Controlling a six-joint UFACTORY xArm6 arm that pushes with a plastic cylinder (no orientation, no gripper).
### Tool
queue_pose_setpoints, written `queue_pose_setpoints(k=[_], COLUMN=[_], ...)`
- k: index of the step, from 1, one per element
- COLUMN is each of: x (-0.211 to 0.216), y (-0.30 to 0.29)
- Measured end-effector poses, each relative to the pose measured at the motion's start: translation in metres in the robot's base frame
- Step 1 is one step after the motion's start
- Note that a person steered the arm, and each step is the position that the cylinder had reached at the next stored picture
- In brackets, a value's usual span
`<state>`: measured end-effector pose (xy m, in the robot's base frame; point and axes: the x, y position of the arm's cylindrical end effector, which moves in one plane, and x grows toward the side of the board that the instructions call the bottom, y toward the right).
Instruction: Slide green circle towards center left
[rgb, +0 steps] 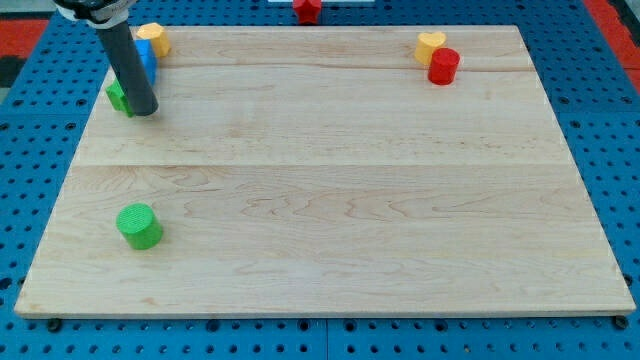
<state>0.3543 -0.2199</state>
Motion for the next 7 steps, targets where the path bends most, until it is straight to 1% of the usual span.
queue_pose_setpoints(k=[2,4,5,6,7], x=[-0.005,0.056,0.059,0.106,0.128], y=[0.002,-0.001,0.012,0.035,0.085])
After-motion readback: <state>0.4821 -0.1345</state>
